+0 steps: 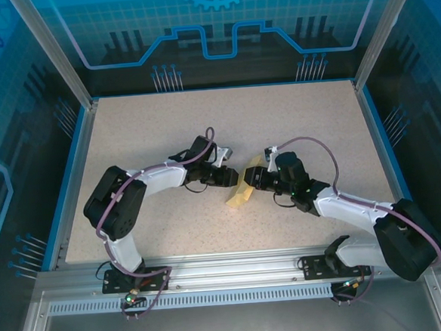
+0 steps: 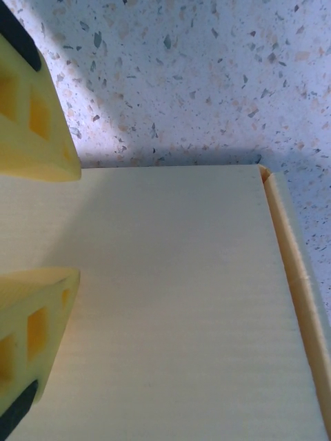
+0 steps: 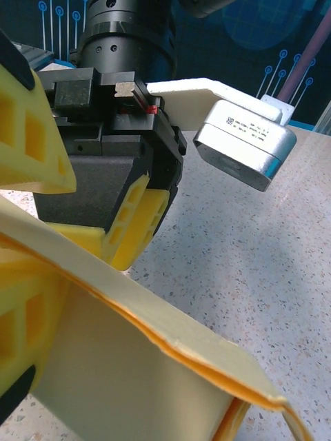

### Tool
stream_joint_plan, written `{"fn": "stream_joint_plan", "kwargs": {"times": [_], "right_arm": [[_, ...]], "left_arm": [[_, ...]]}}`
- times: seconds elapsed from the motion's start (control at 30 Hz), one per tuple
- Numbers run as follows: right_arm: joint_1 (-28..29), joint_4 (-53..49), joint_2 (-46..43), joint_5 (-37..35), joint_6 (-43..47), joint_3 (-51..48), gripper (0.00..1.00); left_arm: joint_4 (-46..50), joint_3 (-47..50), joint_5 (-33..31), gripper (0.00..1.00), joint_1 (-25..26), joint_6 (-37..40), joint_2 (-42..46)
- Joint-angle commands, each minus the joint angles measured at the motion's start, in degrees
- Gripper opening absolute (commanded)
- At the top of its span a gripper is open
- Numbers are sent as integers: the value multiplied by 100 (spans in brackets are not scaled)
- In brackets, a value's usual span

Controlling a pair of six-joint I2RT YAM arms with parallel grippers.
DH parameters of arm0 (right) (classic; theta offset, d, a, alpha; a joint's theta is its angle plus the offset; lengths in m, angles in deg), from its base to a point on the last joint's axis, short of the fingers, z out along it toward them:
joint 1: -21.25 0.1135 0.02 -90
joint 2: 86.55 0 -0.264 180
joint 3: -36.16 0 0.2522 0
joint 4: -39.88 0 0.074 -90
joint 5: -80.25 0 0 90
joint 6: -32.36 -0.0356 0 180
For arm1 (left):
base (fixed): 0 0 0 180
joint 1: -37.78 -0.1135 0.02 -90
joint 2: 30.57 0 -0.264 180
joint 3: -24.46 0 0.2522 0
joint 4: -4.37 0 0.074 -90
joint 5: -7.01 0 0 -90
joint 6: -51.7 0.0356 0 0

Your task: Fold the paper box

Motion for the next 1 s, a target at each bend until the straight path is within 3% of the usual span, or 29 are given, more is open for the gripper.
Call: {"fn": "stream_joint_plan", "kwargs": {"times": [0.0, 0.4, 0.97], "right_arm": [[126, -74, 102, -119, -59, 158, 32], [189, -75, 233, -273, -113, 254, 35], [541, -1047, 615, -922, -7, 824, 33]], "left_arm": [[112, -187, 140, 39, 46, 61, -77], [153, -215, 7, 39, -20, 72, -72], [75, -137, -51, 39, -180, 55, -81]]}}
